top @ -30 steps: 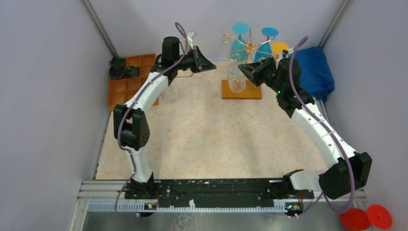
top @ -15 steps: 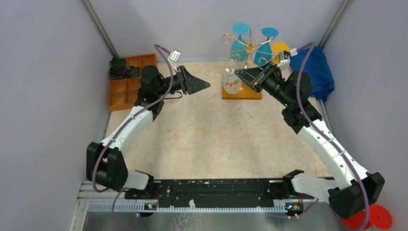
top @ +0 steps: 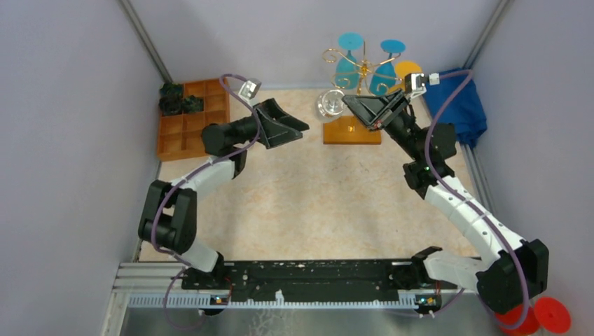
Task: Take the wine glass off the wine glass rack
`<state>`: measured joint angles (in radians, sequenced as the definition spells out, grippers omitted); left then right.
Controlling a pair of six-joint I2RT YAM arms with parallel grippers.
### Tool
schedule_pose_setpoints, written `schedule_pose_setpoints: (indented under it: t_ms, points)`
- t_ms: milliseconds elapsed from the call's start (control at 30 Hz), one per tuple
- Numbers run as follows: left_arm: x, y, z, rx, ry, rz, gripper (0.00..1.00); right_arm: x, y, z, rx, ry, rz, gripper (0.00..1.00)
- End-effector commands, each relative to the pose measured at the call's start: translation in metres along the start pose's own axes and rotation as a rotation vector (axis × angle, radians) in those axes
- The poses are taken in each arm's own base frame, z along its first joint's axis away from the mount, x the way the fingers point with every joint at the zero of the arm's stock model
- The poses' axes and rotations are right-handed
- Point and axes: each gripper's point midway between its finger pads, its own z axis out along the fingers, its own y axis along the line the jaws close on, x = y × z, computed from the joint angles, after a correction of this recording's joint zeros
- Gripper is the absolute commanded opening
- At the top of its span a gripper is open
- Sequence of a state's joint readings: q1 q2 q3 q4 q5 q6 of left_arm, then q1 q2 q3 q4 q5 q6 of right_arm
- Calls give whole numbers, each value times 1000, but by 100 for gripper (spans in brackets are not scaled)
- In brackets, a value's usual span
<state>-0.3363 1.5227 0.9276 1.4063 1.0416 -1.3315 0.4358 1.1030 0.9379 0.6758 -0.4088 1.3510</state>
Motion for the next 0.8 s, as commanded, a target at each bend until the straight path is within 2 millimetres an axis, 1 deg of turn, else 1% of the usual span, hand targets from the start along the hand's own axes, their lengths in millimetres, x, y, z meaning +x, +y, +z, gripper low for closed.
schedule_pose_setpoints:
  t_ms: [0, 100, 233, 400, 667, 767]
  points:
    - [-6, -30, 1, 178, -9, 91, 83, -7, 68, -7, -311, -28, 14, 0]
    - [-10, -26, 2, 175, -28, 98, 83, -7, 70, -8, -344, -21, 49, 0]
    - [-22, -34, 5, 191, -65, 140, 82, -3, 63, -11, -367, -8, 99, 0]
    - [-35, -44, 10, 219, -81, 167, 78, 1, 46, -13, -378, -4, 161, 0]
    - [-36, -46, 10, 221, -85, 145, 77, 8, 27, -11, -392, 2, 207, 0]
    - [-36, -50, 9, 223, -88, 145, 75, 7, 19, -15, -434, -20, 236, 0]
